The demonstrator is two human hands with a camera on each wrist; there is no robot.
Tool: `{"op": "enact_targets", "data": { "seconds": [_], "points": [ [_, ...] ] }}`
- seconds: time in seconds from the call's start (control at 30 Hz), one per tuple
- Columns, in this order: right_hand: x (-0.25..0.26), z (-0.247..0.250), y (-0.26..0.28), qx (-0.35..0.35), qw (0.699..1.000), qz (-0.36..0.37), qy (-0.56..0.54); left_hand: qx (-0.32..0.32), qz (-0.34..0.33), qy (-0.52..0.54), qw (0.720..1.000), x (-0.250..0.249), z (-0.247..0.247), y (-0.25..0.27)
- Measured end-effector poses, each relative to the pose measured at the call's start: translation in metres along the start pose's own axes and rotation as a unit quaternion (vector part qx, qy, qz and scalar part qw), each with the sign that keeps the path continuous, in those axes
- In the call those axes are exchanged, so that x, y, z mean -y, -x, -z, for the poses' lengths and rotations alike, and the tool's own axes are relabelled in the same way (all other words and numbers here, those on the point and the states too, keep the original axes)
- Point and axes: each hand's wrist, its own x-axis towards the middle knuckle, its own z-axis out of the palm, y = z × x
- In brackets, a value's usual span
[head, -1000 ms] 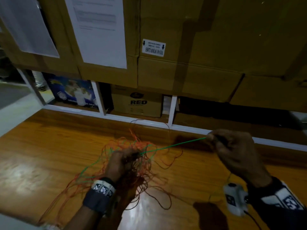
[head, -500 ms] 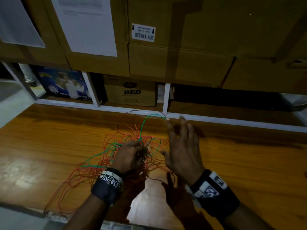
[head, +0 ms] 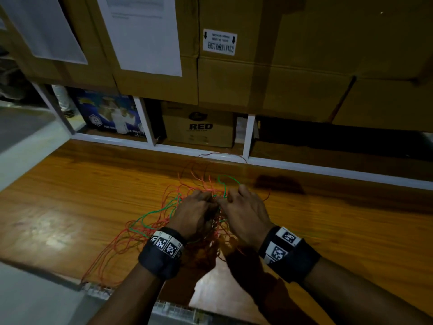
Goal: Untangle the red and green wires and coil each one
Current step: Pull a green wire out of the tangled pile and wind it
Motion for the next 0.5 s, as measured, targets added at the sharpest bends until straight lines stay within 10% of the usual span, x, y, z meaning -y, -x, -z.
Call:
{"op": "enact_targets", "data": {
  "seconds": [0.5],
  "points": [
    [-0.064,0.101,0.013,-0.204,0.963,-0.068,-0.164,-0.192,0.138,-0.027,0.971,0.019,0.006,0.001]
  ]
}}
